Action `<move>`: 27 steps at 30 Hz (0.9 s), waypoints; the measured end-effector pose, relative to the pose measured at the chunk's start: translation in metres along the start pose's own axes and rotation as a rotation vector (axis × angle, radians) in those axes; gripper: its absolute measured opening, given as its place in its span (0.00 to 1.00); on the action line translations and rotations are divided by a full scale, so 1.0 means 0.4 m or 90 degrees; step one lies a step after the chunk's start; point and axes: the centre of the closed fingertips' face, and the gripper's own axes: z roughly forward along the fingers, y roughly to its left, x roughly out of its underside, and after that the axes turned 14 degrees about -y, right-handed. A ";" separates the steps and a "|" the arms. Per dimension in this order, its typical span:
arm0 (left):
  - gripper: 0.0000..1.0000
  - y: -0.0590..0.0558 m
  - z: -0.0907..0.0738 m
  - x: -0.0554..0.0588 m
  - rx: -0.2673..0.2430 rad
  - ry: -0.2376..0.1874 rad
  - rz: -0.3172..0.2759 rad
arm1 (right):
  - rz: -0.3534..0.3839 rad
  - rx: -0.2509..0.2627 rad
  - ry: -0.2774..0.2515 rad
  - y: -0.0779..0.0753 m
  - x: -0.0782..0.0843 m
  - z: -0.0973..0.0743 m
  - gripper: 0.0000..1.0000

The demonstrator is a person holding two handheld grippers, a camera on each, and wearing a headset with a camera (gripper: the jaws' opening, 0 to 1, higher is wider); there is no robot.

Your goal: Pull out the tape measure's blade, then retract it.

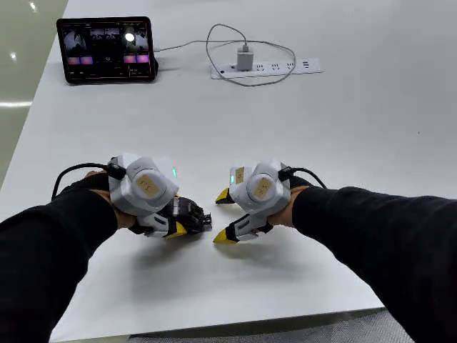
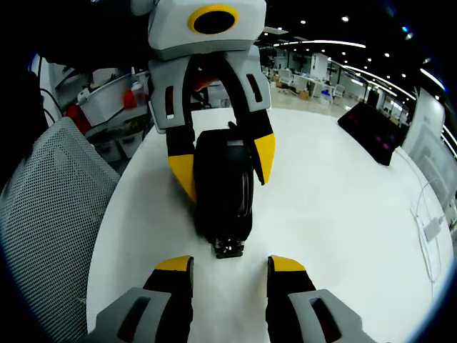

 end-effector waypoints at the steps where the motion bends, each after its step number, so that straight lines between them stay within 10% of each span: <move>1: 0.33 0.001 0.001 0.001 0.000 -0.001 0.000 | -0.005 0.000 0.000 0.001 -0.003 0.001 0.34; 27: 0.32 0.001 0.004 0.008 0.017 0.025 0.033 | -0.037 -0.027 0.012 0.000 0.003 0.030 0.09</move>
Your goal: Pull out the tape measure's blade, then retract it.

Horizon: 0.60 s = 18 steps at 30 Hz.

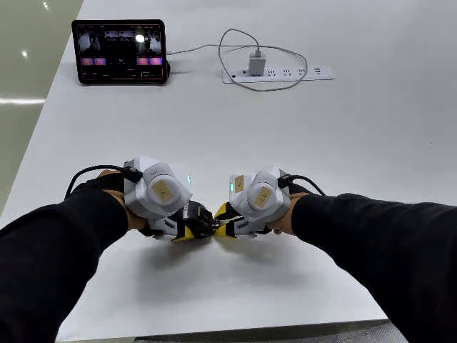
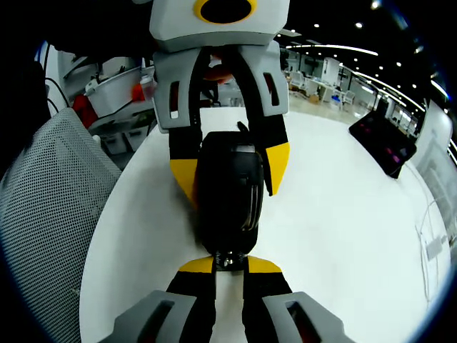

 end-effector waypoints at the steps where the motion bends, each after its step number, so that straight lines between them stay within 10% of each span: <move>1: 0.32 0.000 0.001 0.000 0.002 0.006 0.002 | 0.000 0.000 0.000 0.000 0.001 -0.001 0.09; 18: 0.32 0.000 -0.001 -0.002 -0.007 -0.010 -0.002 | 0.012 0.007 0.028 0.005 0.008 -0.024 0.12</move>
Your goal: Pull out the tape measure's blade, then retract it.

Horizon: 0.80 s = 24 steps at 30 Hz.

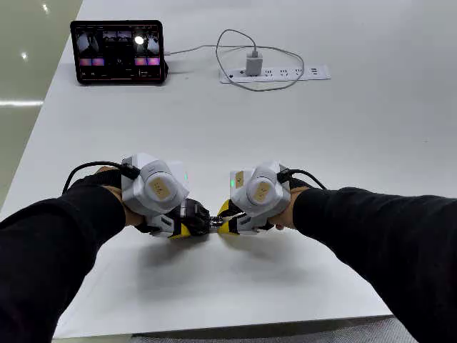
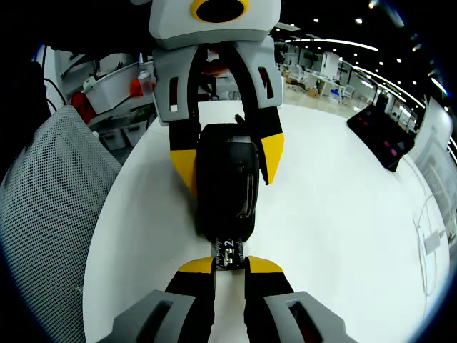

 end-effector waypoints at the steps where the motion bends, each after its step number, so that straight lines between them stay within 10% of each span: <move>1: 0.32 0.000 0.000 0.000 -0.001 -0.001 0.000 | 0.001 0.000 0.005 0.000 0.000 -0.001 0.12; 24: 0.32 -0.001 0.000 0.000 -0.001 -0.011 -0.001 | 0.001 -0.022 0.008 -0.001 -0.006 0.008 0.11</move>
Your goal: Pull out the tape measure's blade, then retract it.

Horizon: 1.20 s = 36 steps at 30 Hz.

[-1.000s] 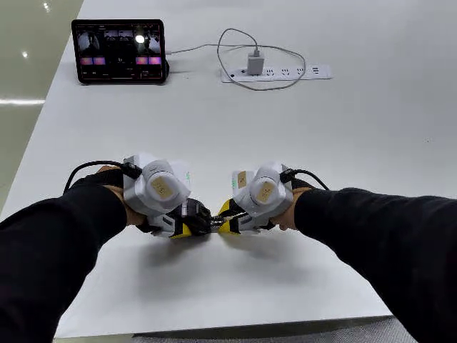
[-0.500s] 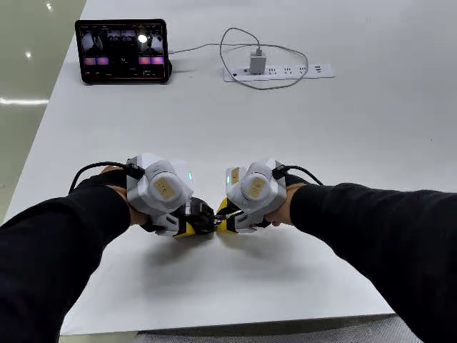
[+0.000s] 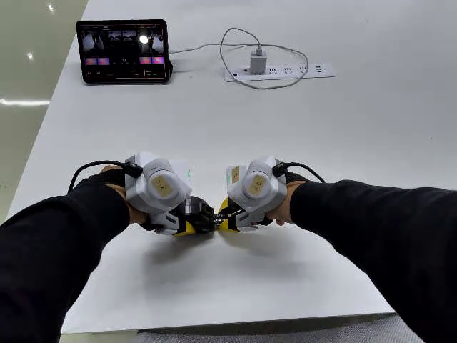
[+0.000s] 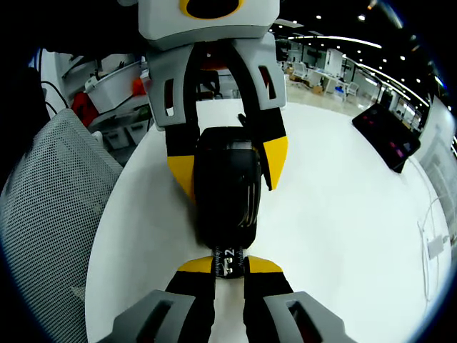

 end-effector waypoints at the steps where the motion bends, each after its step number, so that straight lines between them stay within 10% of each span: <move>1: 0.32 0.000 0.000 0.000 0.000 0.000 0.001 | 0.000 0.000 0.000 0.000 0.001 -0.001 0.11; 36: 0.32 0.001 0.001 -0.003 0.001 -0.016 -0.009 | 0.015 0.014 0.017 -0.005 0.052 -0.070 0.11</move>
